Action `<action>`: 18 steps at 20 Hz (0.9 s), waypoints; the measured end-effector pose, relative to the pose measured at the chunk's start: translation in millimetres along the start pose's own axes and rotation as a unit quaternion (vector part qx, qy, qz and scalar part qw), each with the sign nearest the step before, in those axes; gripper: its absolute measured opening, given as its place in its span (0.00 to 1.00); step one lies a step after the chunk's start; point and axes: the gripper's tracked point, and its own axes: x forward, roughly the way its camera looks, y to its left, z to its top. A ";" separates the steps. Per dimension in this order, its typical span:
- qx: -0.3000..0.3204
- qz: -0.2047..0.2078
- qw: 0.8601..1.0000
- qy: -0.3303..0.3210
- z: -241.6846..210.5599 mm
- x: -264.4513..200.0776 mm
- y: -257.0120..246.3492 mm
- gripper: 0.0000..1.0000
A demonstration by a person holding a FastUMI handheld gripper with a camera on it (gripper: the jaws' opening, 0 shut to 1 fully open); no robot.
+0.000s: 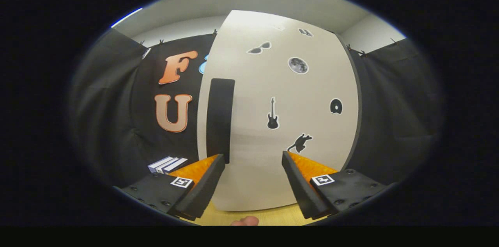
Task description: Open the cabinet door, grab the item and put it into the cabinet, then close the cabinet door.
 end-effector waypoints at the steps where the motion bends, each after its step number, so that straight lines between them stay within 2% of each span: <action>1: 0.006 0.000 1.000 0.001 -2.5 4.7 0.1 0.95; 10: 0.018 0.010 1.000 0.001 -7.1 30.9 -0.7 0.95; 18: 0.018 0.005 1.000 0.007 -10.3 29.5 -0.2 0.96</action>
